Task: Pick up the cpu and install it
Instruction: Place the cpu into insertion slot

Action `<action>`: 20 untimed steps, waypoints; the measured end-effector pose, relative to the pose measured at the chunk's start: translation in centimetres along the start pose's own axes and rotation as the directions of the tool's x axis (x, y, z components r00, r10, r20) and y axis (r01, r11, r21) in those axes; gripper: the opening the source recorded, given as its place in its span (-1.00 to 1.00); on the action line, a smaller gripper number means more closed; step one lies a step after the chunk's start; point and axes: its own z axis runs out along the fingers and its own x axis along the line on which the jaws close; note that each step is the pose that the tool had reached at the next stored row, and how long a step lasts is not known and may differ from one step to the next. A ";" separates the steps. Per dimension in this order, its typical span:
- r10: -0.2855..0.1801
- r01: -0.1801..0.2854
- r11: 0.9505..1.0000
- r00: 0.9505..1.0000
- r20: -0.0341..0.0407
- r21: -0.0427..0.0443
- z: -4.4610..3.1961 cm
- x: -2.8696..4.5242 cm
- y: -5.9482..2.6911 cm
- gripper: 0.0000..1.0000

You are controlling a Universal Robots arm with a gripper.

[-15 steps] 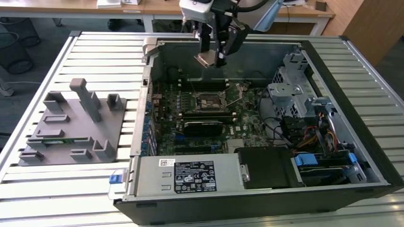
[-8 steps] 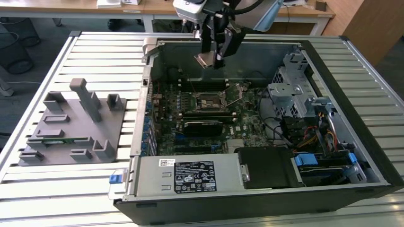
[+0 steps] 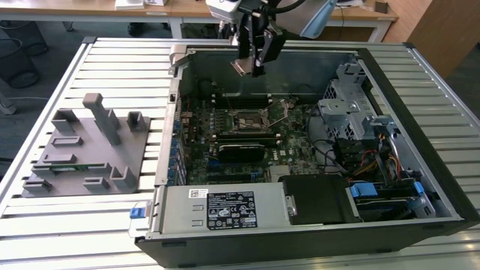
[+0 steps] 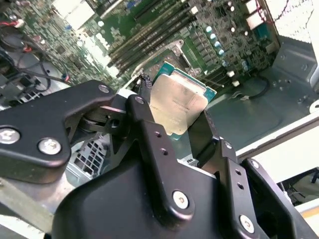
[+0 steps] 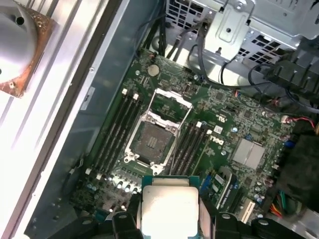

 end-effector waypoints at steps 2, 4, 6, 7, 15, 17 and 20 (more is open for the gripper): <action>0.015 -0.015 1.000 1.000 0.000 0.000 0.20 0.07 0.05 0.08; 0.044 -0.044 0.999 0.999 0.000 0.000 0.40 0.07 0.05 0.08; 0.075 -0.075 0.997 0.997 -0.001 0.000 0.60 0.07 0.06 0.08; 0.090 -0.090 0.996 0.996 -0.001 0.000 0.67 0.07 0.06 0.08; 0.199 -0.199 0.980 0.980 -0.002 -0.001 1.11 0.08 0.07 0.08; 0.221 -0.221 0.975 0.975 -0.002 -0.001 1.19 0.08 0.07 0.08; 0.252 -0.252 0.968 0.968 -0.002 -0.002 1.27 0.08 0.08 0.08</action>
